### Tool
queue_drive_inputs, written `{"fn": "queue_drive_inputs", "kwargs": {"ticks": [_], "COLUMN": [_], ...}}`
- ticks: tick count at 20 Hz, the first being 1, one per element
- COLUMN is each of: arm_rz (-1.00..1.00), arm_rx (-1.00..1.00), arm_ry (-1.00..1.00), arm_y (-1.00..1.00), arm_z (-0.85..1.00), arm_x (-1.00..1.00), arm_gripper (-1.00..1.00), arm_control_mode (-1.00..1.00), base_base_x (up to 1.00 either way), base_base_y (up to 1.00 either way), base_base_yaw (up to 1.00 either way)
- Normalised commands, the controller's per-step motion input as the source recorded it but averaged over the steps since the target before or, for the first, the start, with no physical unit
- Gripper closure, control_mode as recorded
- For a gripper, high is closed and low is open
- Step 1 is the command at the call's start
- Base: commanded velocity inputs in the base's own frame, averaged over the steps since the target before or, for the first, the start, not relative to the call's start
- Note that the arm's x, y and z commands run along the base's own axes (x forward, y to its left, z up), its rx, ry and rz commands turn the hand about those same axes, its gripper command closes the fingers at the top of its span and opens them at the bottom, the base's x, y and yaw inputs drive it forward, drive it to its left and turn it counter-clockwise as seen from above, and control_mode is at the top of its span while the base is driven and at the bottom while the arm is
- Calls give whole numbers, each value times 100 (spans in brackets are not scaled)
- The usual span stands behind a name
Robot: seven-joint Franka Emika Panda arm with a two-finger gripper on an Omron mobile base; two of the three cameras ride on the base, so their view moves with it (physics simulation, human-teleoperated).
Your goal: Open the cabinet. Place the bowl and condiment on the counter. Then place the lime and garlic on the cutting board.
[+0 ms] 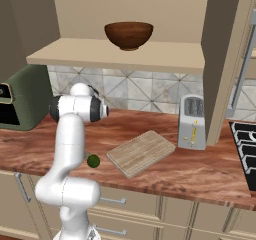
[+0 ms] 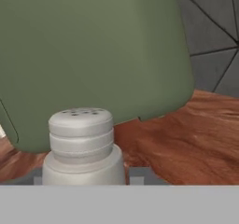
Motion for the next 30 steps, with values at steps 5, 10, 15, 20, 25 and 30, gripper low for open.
{"fn": "queue_drive_inputs", "kwargs": {"ticks": [5,10,15,20,25,30], "arm_rz": [0,3,1,1,0,0], "arm_rx": [0,-3,-2,0,0,-3], "arm_ry": [-3,-19,-18,-8,-1,4], "arm_y": [3,0,0,0,-6,-3], "arm_z": [-31,-39,-40,-38,-11,0], "arm_x": [2,0,0,8,4,1], "arm_gripper": [100,100,100,-100,-100,-100], "arm_control_mode": [-100,-100,-100,-100,-100,-100], "base_base_x": [0,0,0,0,0,0], "base_base_y": [0,0,0,0,0,0], "base_base_yaw": [0,0,0,0,0,0]}}
